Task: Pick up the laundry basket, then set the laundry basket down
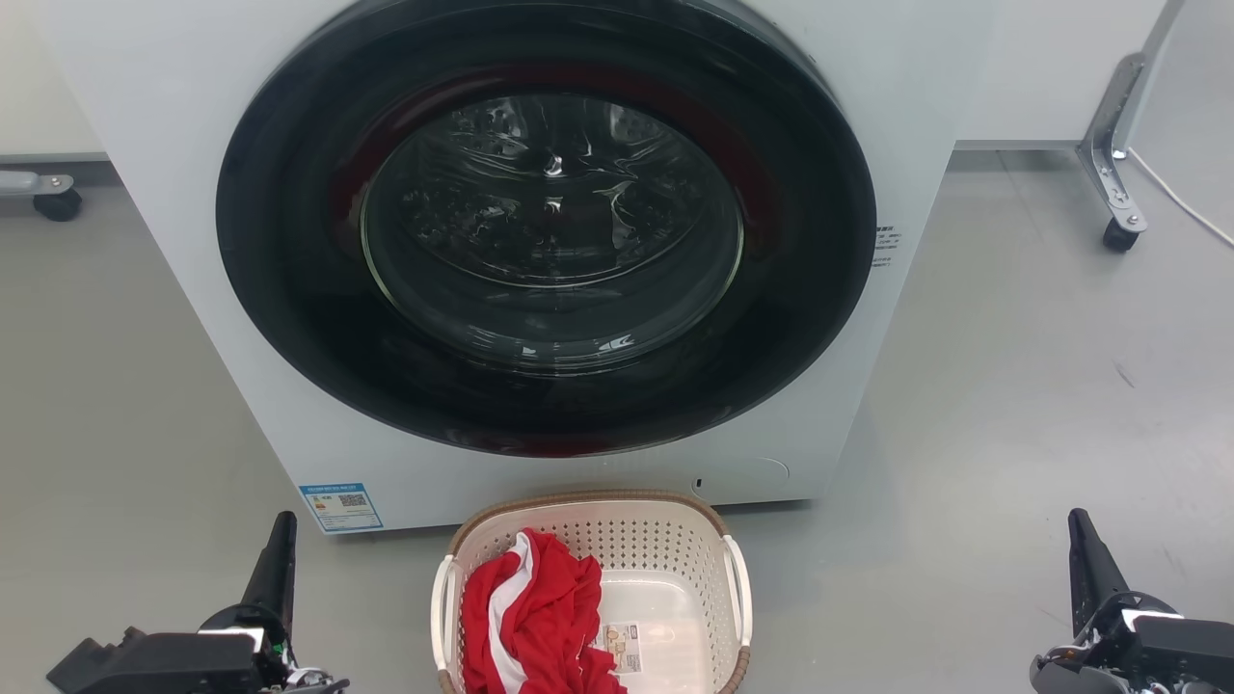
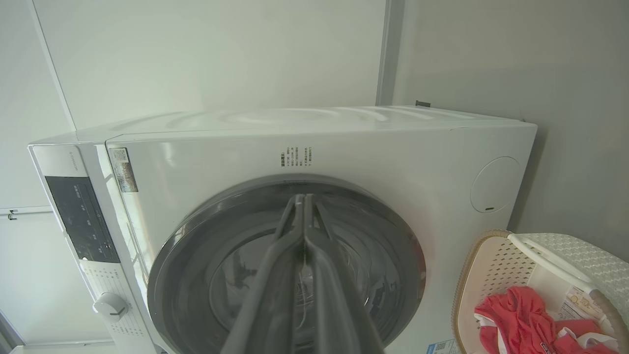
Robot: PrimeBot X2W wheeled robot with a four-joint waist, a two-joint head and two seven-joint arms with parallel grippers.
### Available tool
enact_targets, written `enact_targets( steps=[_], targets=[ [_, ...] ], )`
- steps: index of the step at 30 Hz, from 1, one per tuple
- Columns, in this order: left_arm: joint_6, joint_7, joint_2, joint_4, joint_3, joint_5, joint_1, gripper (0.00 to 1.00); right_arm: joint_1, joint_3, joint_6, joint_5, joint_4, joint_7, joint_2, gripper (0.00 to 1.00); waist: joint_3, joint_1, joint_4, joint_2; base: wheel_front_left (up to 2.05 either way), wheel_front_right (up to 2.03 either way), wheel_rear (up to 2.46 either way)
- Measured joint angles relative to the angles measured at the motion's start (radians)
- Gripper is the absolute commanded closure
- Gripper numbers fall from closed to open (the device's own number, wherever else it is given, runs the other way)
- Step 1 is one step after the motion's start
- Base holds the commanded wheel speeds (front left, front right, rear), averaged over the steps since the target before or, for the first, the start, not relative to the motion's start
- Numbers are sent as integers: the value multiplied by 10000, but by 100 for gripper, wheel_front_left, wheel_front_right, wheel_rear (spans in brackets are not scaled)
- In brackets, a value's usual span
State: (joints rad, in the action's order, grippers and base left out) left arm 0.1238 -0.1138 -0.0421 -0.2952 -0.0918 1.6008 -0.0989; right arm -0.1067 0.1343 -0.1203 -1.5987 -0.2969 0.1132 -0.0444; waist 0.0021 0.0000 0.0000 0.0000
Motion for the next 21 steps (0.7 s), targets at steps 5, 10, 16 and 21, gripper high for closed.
enact_targets(
  steps=[5, 10, 16, 21],
  targets=[
    [0, 0, 0, 0, 0, 0, 0, 100, 0, 0, 0, 0, 2, 0, 0, 100, 0, 0, 0, 0, 0, 0, 0],
    [-17, 0, 69, -336, 36, -2, 263, 0, 232, -31, 17, 2, -345, -4, 98, 0, 1, 0, 0, 1, 0, 0, 0],
    [-19, 35, 81, -343, 98, -2, 294, 0, 296, -86, 17, 71, -328, -107, 128, 0, 5, 0, -1, 0, 0, 0, 0],
    [-19, 148, 77, -297, 161, -44, 276, 0, 291, -140, 17, 171, -313, -282, 128, 0, 8, 0, -6, 0, 0, 0, 0]
  ],
)
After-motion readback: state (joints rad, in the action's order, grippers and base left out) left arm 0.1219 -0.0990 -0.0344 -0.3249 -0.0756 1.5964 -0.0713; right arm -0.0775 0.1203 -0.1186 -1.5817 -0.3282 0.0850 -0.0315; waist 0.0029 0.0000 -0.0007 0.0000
